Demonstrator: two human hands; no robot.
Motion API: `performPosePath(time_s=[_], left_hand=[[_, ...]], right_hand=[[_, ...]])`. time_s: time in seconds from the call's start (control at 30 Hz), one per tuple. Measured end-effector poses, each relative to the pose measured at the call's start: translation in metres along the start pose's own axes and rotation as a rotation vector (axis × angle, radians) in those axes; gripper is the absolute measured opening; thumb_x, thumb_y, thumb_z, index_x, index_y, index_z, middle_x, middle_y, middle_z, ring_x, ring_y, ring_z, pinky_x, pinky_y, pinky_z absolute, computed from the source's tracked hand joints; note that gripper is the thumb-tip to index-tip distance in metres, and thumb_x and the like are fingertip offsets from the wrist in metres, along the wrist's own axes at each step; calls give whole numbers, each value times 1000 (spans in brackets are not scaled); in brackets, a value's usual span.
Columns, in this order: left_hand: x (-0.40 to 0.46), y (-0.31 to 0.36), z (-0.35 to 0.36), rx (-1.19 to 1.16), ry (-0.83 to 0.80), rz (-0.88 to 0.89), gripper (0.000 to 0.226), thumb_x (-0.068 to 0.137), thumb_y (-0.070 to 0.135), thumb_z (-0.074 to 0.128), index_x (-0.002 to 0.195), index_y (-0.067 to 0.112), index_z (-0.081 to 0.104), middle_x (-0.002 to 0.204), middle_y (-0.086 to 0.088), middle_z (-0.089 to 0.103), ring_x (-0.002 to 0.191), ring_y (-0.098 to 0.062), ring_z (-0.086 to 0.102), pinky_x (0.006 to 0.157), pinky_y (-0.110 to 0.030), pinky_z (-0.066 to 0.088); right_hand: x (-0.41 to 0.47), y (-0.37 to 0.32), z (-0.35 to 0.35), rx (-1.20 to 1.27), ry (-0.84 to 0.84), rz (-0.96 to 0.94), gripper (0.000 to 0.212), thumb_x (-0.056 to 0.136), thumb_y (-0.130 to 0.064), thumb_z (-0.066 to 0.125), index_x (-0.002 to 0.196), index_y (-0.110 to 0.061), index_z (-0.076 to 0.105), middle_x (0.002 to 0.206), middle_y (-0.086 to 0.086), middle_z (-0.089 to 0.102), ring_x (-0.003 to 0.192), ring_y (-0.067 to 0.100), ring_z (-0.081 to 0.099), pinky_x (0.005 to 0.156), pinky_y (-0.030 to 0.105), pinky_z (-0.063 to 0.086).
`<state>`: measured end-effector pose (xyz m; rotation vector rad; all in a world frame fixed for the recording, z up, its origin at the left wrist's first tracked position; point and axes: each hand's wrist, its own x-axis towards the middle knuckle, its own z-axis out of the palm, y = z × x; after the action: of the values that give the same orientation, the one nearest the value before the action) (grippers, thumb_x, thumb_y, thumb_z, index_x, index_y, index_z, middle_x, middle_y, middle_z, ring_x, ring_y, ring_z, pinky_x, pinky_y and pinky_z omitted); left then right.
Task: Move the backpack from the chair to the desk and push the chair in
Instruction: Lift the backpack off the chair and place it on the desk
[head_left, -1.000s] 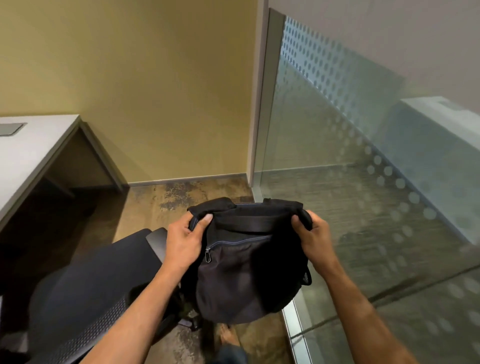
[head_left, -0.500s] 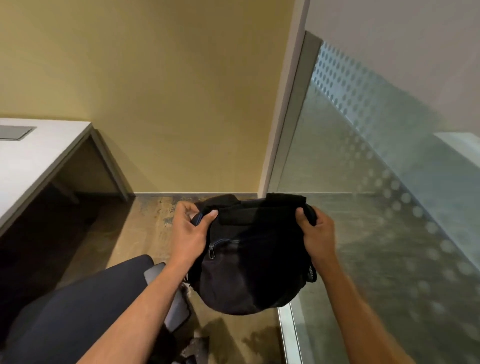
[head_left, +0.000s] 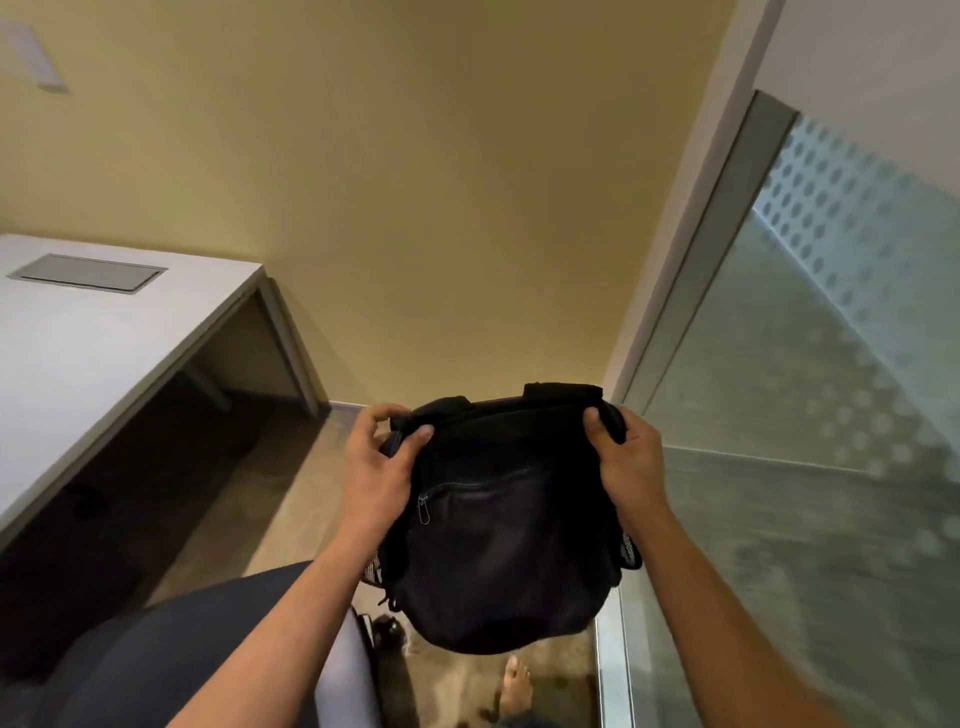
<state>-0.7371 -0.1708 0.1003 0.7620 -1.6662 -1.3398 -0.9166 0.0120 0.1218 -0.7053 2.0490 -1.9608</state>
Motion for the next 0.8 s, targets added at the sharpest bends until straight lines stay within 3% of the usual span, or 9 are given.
performPosePath(time_s=[0.23,0.4,0.57,0.7,0.8], left_hand=[[66,-18,13,97,120,30,25,83,20,76,83,43,64,83,19,70,74,4,66,61,-8,47],[102,-29,13,100,187,12,24,84,21,75,81,42,64,78,18,69,69,4,63,60,-10,47],[150,-43,0,87,277,-28,15,83,26,76,85,36,65,81,13,69,73,-5,65,66,-22,53],[196,-57,-15,74,328,-74,12,82,27,77,87,29,66,86,-3,70,83,-28,68,77,-51,58],[230,-65,-28,106,336,-58,12,82,28,77,87,30,66,85,-1,70,84,-26,68,79,-53,57]], right_hand=[[96,17,39,14,-118,18,12,84,-52,65,82,-42,72,81,-13,73,74,3,68,64,18,55],[150,23,72,24,-199,-1,11,91,-34,66,82,-29,68,74,-16,70,68,-3,63,60,13,49],[202,26,121,42,-289,-11,12,90,-34,67,83,-25,66,72,-16,68,67,-1,63,59,13,48],[240,33,167,78,-311,-22,13,91,-31,68,79,-30,67,71,-16,68,66,-1,63,59,13,48],[264,38,201,104,-323,-33,12,91,-32,68,80,-30,68,72,-15,69,67,-1,63,60,13,48]])
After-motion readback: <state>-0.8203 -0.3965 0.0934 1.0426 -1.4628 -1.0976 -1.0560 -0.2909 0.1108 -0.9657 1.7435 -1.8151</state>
